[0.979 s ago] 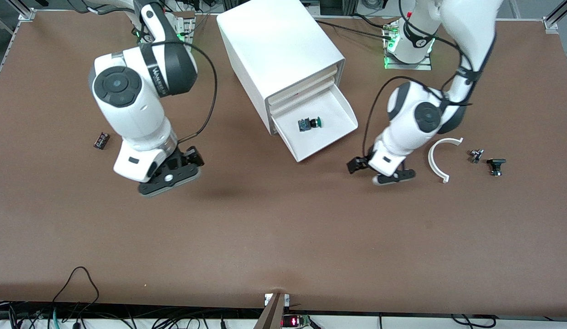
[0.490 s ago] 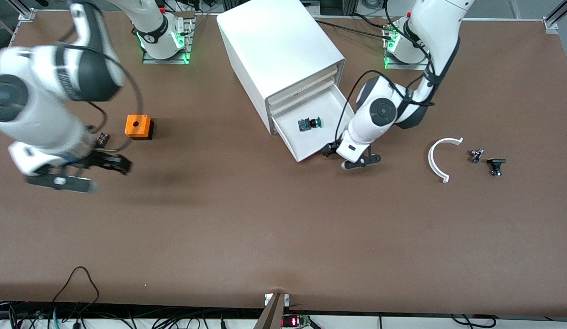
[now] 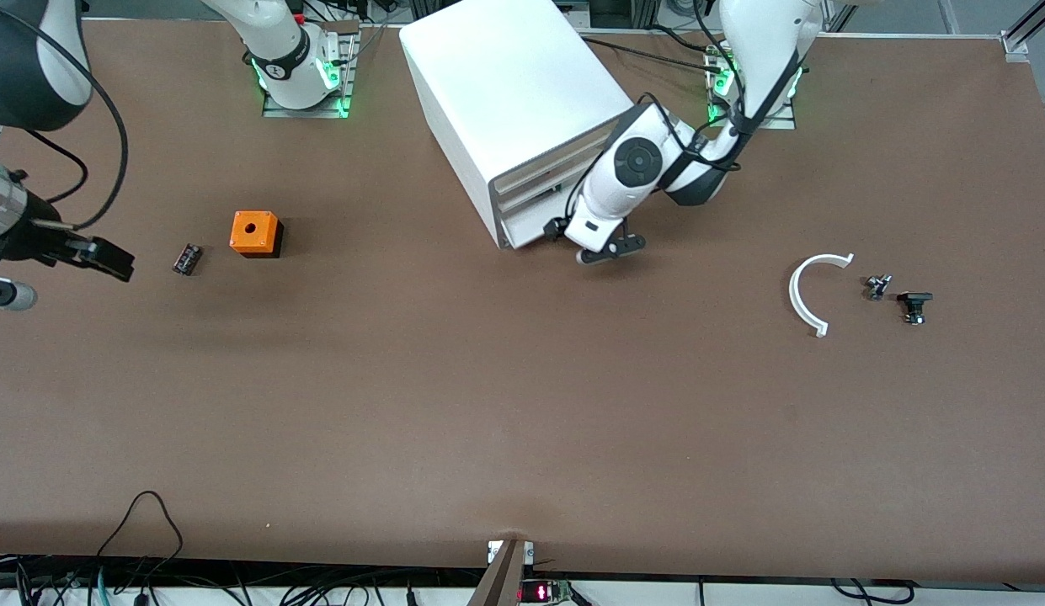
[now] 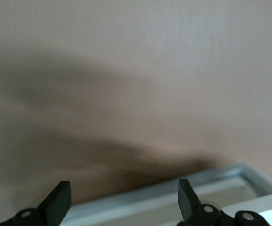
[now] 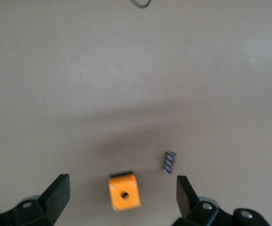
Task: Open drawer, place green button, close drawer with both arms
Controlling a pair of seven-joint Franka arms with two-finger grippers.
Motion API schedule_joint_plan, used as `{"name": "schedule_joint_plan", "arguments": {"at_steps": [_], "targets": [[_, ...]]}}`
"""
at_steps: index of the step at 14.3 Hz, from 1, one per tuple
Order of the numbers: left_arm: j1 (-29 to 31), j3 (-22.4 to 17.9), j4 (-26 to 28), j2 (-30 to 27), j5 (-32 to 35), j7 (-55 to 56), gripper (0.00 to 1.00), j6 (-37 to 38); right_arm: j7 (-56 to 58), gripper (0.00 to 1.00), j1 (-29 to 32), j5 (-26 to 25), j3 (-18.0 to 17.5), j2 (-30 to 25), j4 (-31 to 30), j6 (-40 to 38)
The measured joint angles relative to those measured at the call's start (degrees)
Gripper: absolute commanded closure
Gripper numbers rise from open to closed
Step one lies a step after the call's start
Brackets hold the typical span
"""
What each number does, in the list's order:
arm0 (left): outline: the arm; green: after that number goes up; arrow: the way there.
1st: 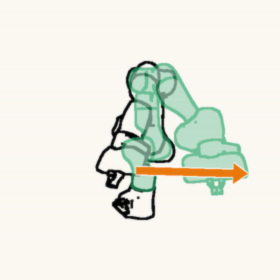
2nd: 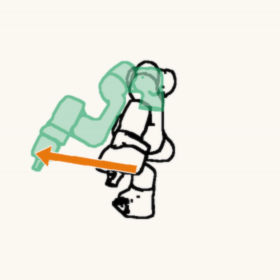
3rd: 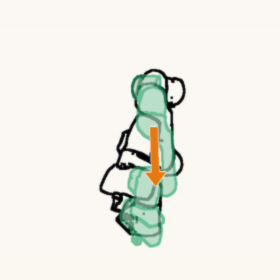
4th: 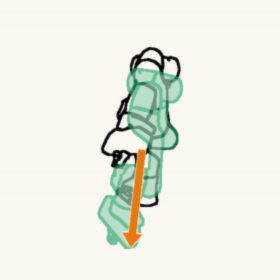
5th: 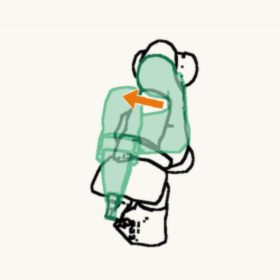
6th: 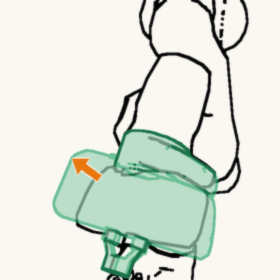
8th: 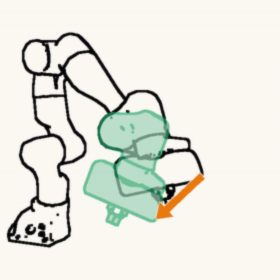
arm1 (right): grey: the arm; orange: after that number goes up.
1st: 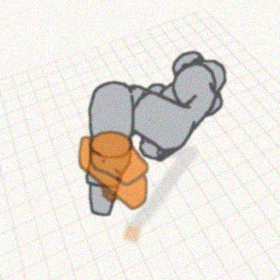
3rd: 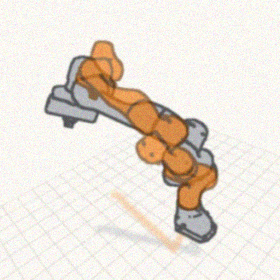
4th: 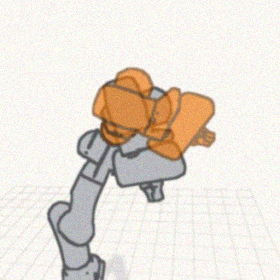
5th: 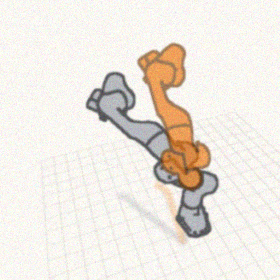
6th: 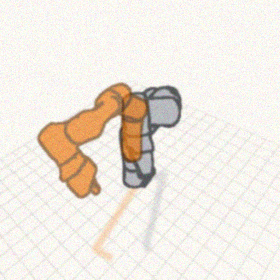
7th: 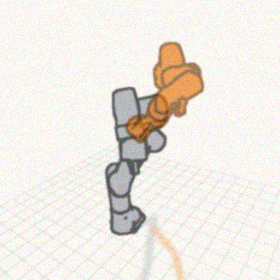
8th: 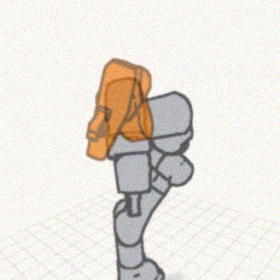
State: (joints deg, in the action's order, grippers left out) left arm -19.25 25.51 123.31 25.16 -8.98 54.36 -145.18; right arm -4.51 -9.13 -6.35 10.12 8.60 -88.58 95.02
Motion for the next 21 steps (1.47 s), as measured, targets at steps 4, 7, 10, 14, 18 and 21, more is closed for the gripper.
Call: {"name": "schedule_joint_plan", "arguments": {"at_steps": [4,7,10,14,18,21], "targets": [[0.0,0.8,0.8,-0.3,0.0,0.5,0.00,0.0,4.8,0.00,0.0,1.5,2.1,-7.1,-9.8,2.5],[2.8,-1.2,-1.4,-3.3,2.7,-0.9,0.00,-0.9,5.5,0.00,-0.1,1.6,1.8,-11.2,-15.1,4.9],[12.7,-5.2,-4.2,-9.4,5.9,-18.0,0.00,3.4,5.5,0.00,-0.3,1.7,1.3,-11.9,-15.9,5.9],[20.1,-10.5,-11.6,-19.6,6.1,-34.8,0.00,24.6,5.5,0.00,-0.3,1.7,1.3,-11.8,-16.0,7.0],[20.6,-20.0,-20.7,-27.7,6.3,-46.3,0.00,44.9,5.5,0.00,-0.3,1.7,1.3,-11.6,-16.0,7.5],[20.7,-23.3,-21.3,-30.8,6.3,-48.0,0.00,51.0,5.5,0.00,-0.2,1.7,1.3,-11.4,-16.0,7.6]]}}
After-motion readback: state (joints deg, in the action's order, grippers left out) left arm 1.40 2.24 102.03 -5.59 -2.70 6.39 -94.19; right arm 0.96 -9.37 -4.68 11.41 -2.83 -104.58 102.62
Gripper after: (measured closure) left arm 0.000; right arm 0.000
